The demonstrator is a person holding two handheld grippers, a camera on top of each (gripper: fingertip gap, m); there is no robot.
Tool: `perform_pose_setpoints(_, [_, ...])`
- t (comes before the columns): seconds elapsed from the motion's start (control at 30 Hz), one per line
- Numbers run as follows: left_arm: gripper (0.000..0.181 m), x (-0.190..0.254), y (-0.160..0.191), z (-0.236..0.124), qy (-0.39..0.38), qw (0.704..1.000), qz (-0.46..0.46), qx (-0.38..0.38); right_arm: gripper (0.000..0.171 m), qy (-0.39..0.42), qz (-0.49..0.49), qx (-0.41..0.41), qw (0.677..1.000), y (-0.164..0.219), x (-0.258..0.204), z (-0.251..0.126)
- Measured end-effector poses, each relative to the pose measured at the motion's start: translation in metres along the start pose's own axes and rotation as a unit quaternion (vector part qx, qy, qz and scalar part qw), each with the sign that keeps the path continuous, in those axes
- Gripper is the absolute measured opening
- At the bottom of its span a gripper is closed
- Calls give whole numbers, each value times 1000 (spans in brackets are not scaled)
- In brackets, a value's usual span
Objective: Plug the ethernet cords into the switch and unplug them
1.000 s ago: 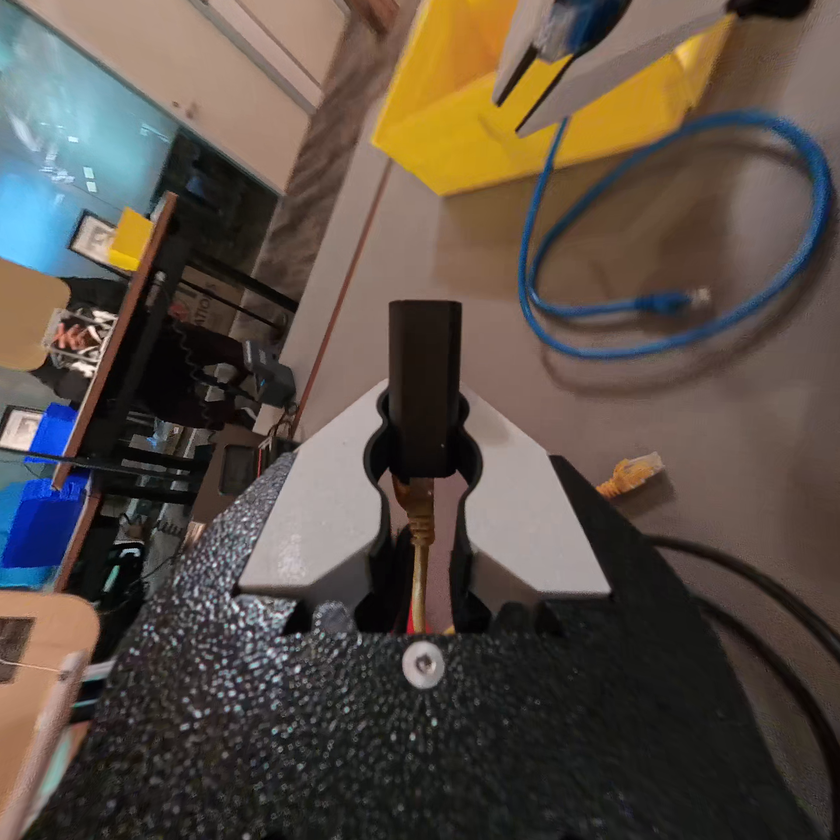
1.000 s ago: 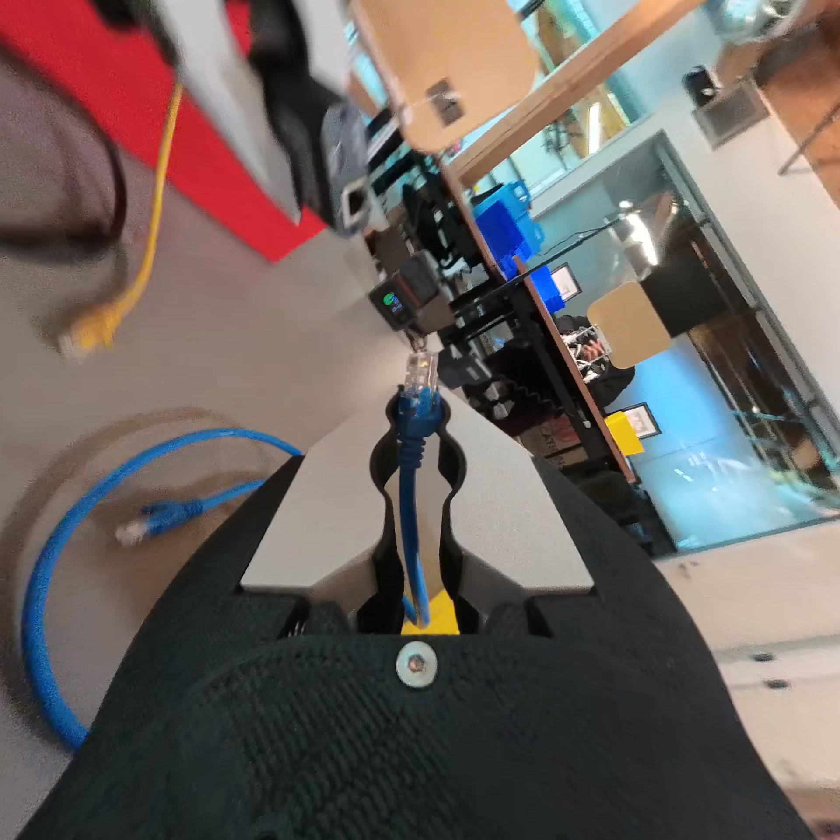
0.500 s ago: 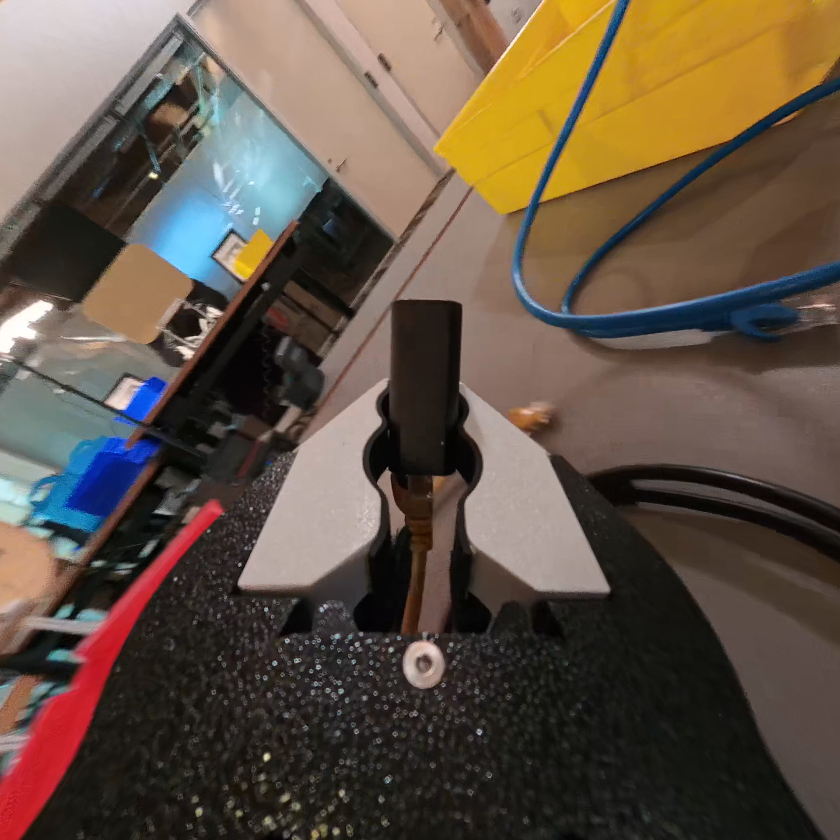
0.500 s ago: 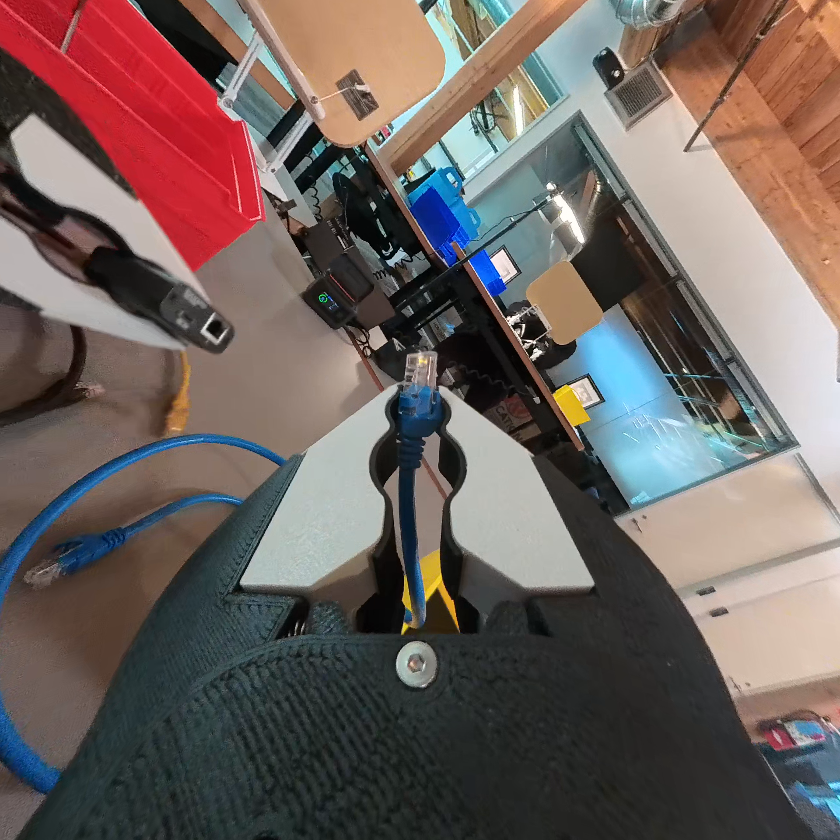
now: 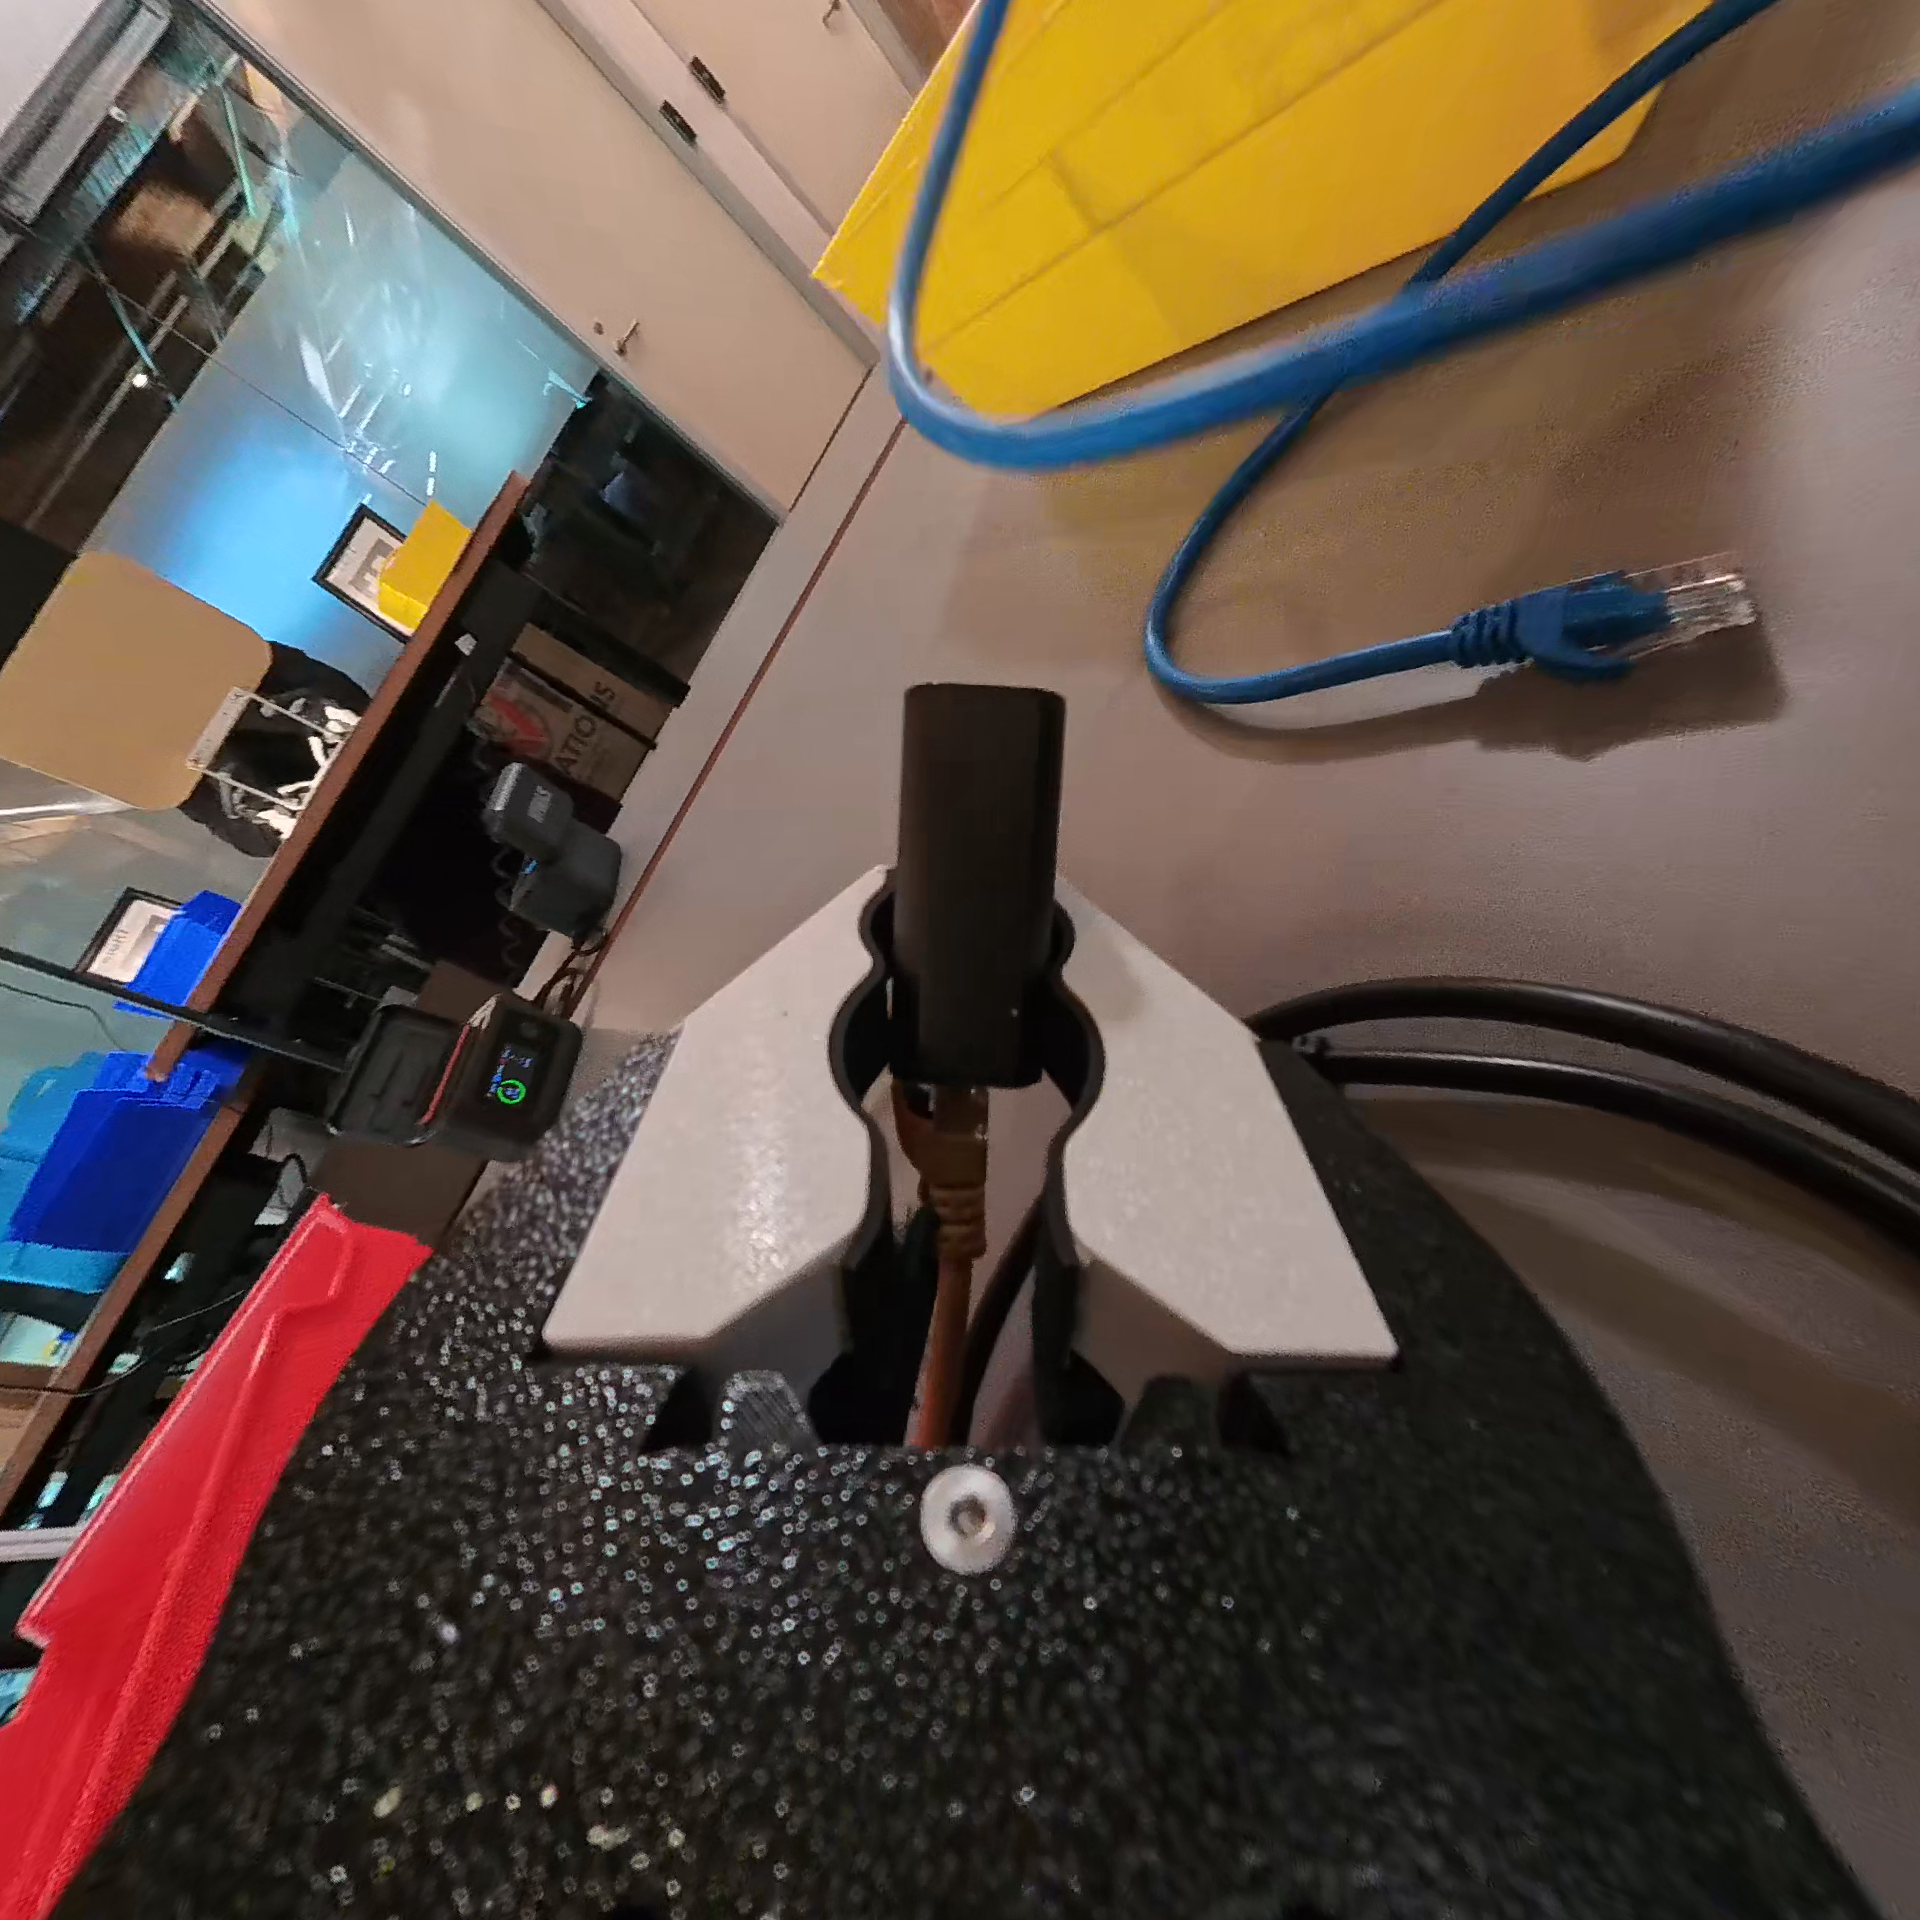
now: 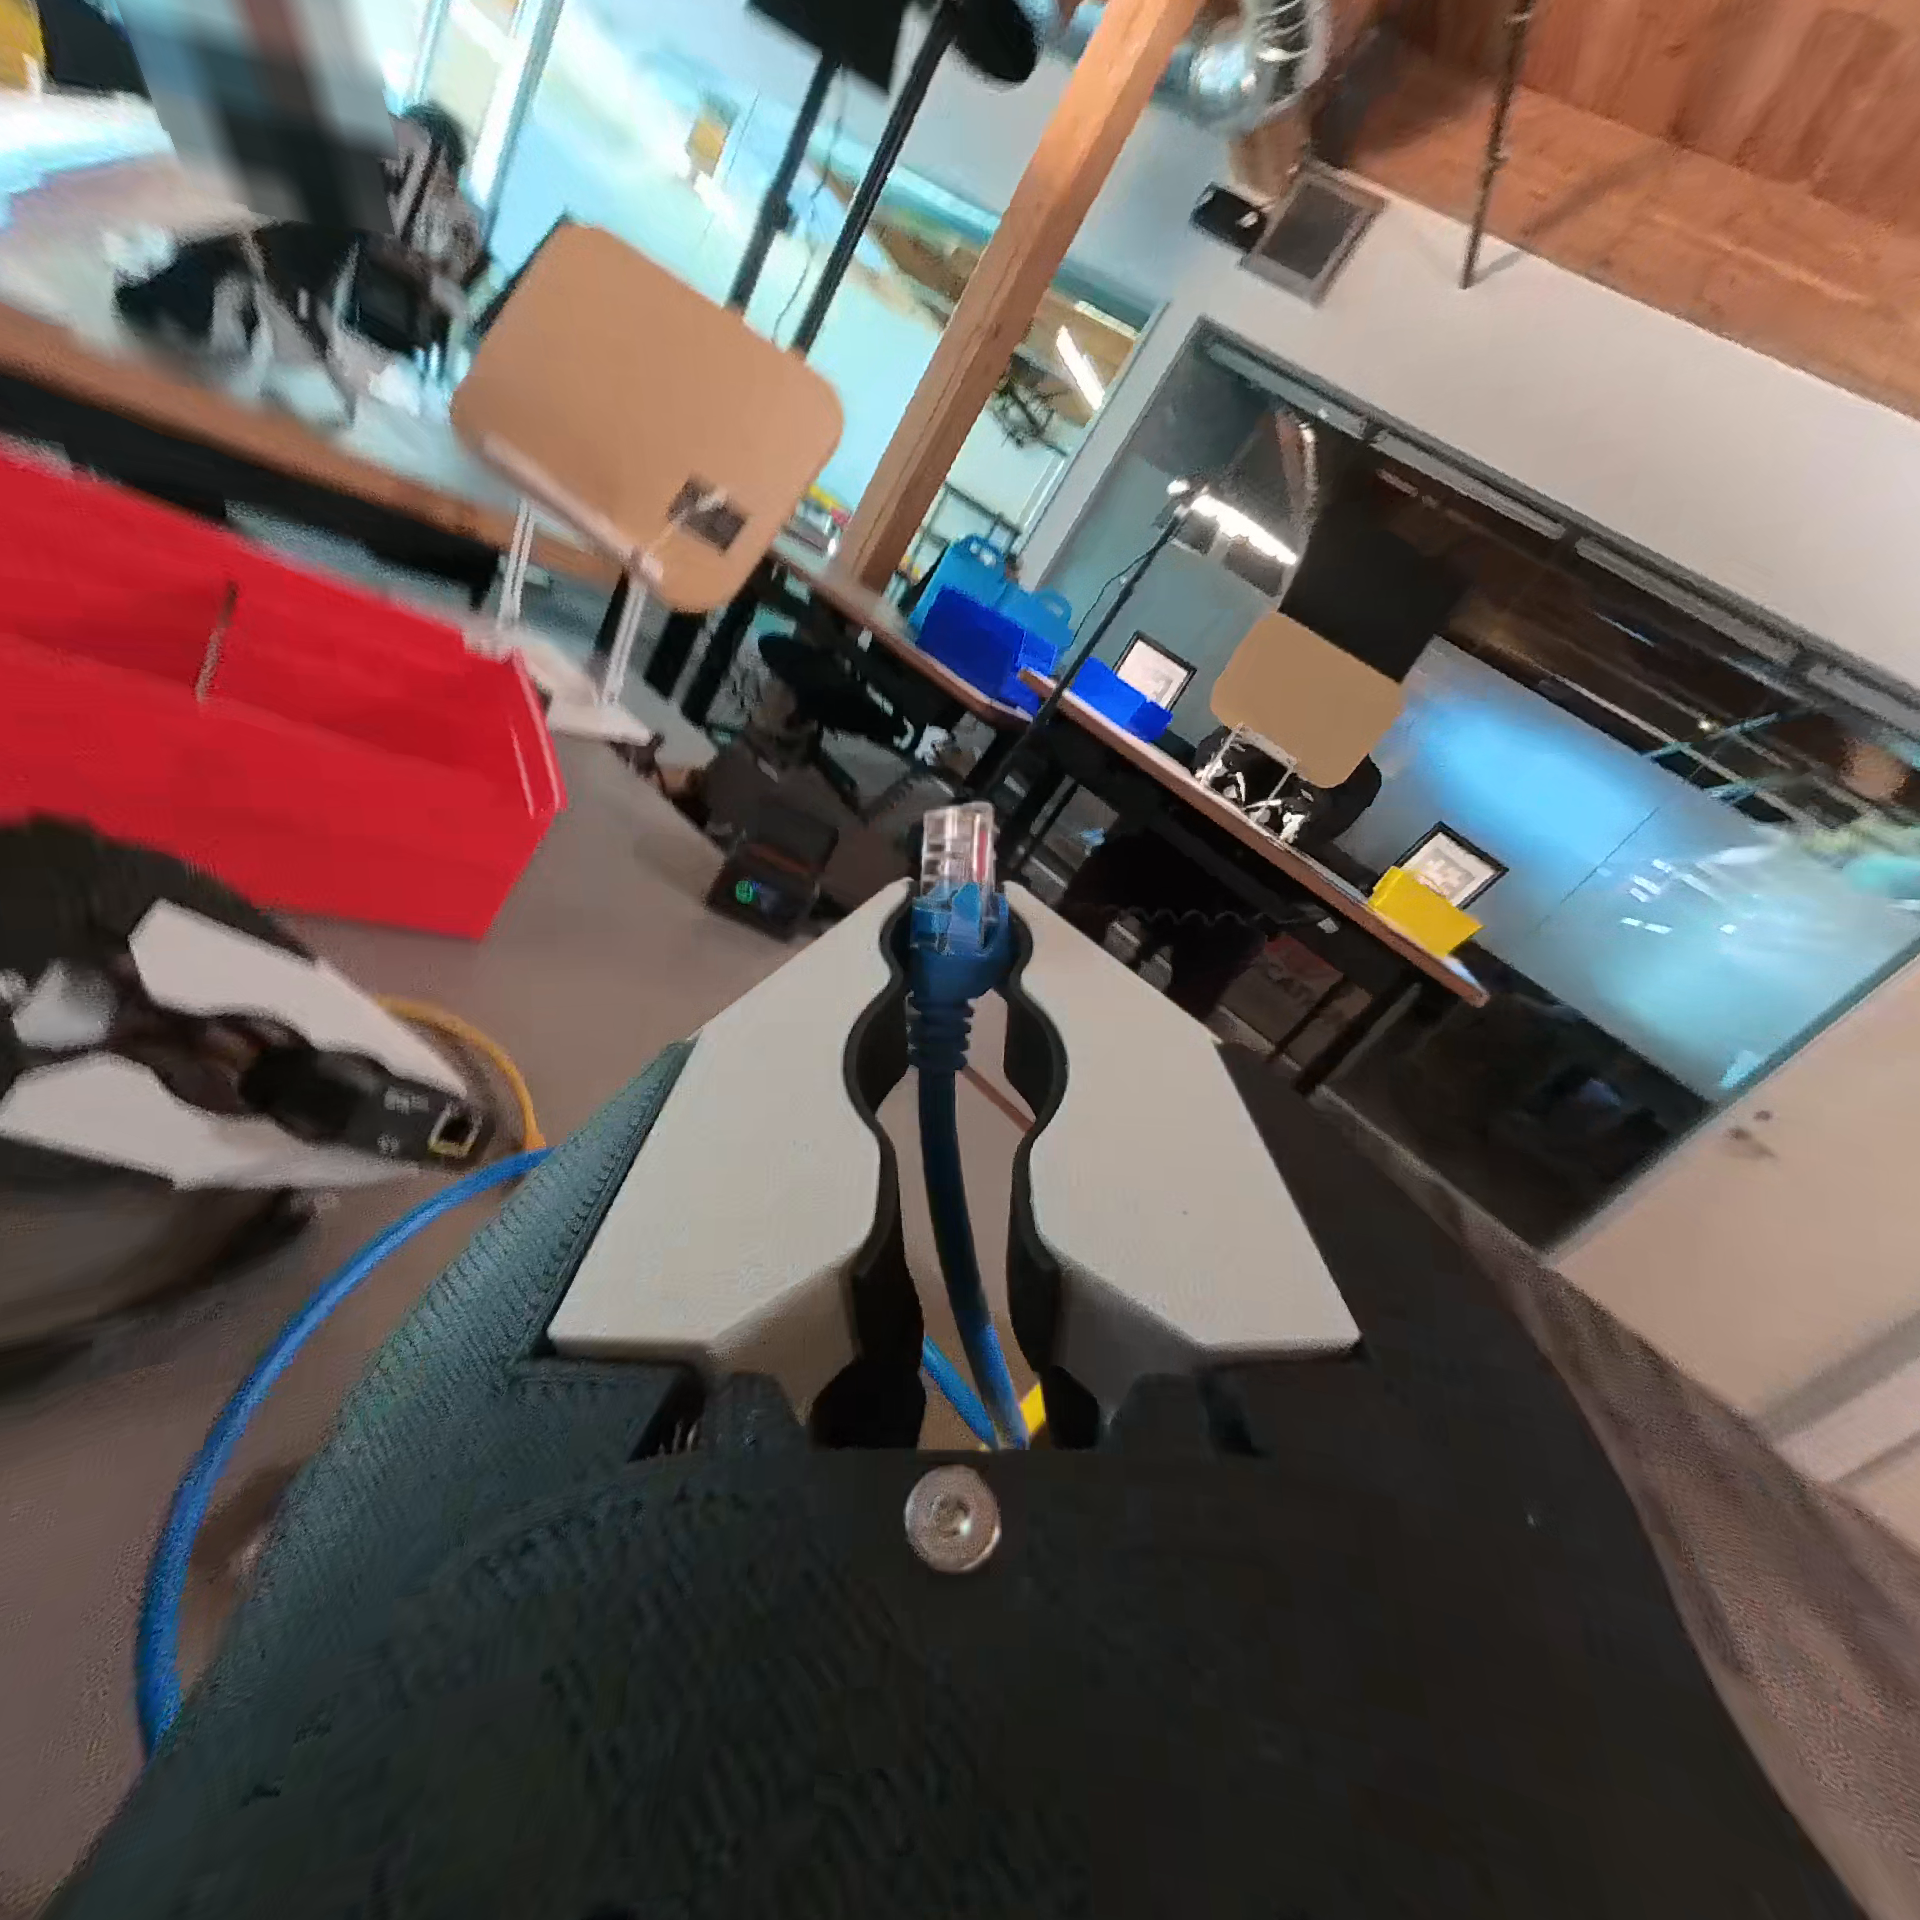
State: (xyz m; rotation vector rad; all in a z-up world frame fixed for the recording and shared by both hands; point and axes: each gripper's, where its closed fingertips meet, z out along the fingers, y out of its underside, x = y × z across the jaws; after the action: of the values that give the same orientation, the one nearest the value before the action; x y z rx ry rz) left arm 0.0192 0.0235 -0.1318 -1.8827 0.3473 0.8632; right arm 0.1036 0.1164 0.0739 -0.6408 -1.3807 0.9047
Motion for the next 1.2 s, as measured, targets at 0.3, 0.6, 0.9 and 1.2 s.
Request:
perform_pose_setpoints(0.3, [23, -1, 3, 0, 8, 999, -32, 3, 9, 76, 127, 132, 980, -68, 87, -51])
perform_pose_setpoints(0.6, [23, -6, 6, -1, 4, 998, -62, 9, 9, 89, 12, 132, 987, -141, 160, -39])
perform_pose_setpoints(0.9, [23, -3, 7, 1, 10, 998, -62, 7, 9, 135, 15, 57, 989, -79, 221, -41])
perform_pose_setpoints(1.2, [23, 0, 8, 2, 15, 998, -61, 5, 9, 148, 61, -12, 987, 35, 204, -46])
